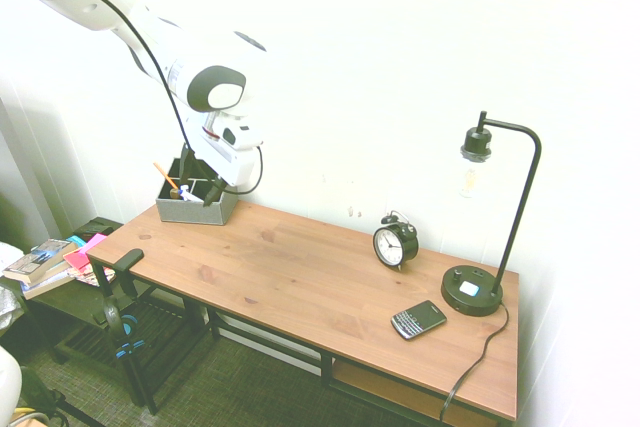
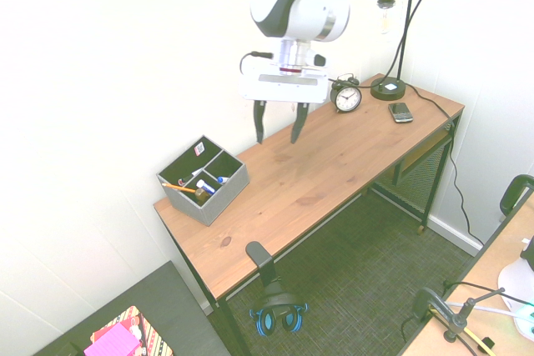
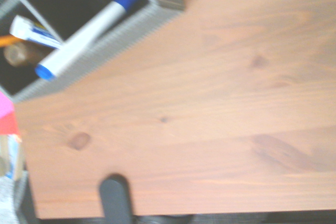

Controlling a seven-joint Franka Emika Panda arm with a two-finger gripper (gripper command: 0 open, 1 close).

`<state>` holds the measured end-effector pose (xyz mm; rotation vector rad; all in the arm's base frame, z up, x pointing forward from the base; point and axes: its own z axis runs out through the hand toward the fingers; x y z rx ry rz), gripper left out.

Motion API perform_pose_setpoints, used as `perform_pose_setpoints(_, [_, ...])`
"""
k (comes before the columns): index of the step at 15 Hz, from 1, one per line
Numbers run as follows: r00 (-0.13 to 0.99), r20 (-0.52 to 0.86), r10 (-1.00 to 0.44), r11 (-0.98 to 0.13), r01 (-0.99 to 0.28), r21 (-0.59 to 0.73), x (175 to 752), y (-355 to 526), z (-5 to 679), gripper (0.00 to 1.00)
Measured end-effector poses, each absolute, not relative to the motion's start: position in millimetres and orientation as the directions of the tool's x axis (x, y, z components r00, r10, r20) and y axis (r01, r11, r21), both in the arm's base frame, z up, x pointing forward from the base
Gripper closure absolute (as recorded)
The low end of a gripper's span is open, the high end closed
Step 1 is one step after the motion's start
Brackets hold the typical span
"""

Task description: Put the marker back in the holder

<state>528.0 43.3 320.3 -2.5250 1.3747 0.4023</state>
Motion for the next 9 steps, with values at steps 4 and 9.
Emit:
perform_pose_setpoints(4, [0.68, -0.182, -0.71, -0.676, -0.731, -0.093, 509.6, 2.4, 322.9, 0.0])
perform_pose_setpoints(9, [0.807, 0.066, -0.588, -0.804, -0.572, -0.163, 524.9, -3.8, 330.5, 0.0])
